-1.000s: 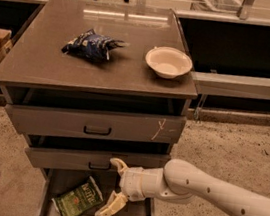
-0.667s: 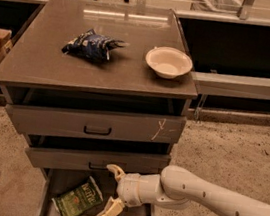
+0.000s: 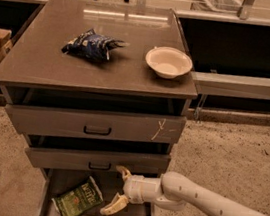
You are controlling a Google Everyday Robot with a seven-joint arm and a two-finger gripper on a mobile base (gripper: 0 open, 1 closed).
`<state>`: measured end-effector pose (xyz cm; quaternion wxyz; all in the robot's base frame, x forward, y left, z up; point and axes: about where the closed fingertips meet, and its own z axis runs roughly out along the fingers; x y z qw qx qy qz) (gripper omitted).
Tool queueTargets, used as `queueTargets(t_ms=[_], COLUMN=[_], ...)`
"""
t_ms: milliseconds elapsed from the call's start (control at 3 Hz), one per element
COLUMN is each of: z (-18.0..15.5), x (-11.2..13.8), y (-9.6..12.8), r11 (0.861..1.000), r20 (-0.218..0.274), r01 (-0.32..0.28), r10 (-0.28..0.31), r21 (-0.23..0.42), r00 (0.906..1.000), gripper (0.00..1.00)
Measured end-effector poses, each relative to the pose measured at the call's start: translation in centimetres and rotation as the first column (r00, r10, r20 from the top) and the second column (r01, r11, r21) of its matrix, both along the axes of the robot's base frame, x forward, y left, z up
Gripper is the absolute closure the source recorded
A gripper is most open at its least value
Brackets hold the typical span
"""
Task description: Pick green jalapeno chip bag from bottom drawer and place on counter
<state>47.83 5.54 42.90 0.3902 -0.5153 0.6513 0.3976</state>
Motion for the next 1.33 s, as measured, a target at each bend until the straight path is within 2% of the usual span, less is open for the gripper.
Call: queueTargets(t_ms=[333,667,1000,1333], z=[-8.4,-11.3,-11.3,-15.5], x=[1.0,1.0,1.0,3.1], y=[-0.7,-0.7,-0.7,1.6], r11=[0.999,0.997,0.997,0.998], r20=[-0.004,0.045,0.045,0.113], r01=[0.033,-0.012,-0.012,-0.06], r10=[-0.033,0.009,0.009,0.056], r21=[0.038,0.073,0.073,0.034], r00=[0.9995,0.9989,0.9989,0.992], gripper=[0.0,0.0,0.0,0.0])
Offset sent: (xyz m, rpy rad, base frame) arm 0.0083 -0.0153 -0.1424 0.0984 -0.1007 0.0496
